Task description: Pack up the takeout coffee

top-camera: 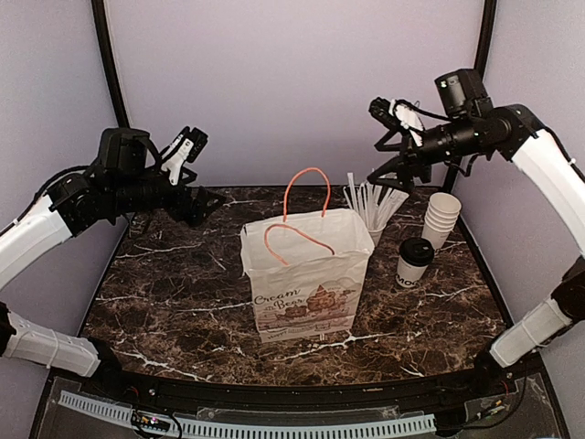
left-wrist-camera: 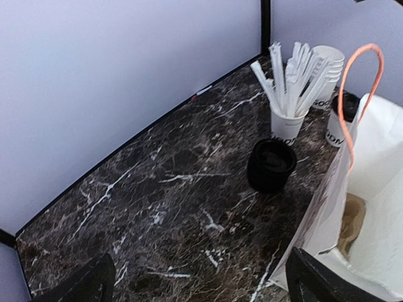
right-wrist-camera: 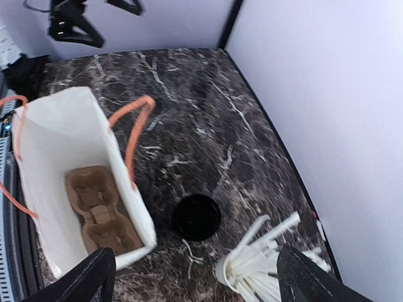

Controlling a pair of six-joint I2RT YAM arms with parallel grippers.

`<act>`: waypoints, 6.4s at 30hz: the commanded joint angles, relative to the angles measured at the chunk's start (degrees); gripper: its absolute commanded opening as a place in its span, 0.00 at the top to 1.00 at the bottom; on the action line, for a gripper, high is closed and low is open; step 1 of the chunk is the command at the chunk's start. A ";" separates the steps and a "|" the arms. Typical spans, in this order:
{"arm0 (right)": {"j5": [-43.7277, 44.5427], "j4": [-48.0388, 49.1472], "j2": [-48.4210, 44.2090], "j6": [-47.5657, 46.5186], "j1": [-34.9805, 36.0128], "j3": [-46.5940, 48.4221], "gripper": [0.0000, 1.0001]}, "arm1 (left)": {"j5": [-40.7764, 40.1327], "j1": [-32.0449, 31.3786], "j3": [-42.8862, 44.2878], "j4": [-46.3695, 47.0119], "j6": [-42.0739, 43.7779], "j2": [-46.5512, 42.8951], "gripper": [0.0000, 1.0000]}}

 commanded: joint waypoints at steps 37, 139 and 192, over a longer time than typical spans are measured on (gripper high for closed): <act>19.11 -11.44 8.67 -18.50 -19.52 -21.57 0.05 | 9.11 17.46 -25.45 23.73 -4.22 -8.03 0.09; -4.71 -11.04 -3.45 -4.17 3.66 5.30 0.25 | 27.01 -1.71 11.80 -0.73 -1.21 15.70 0.24; 37.28 -12.98 4.56 -13.46 39.63 -18.65 0.31 | 35.56 8.84 -6.98 28.87 -20.78 25.74 0.25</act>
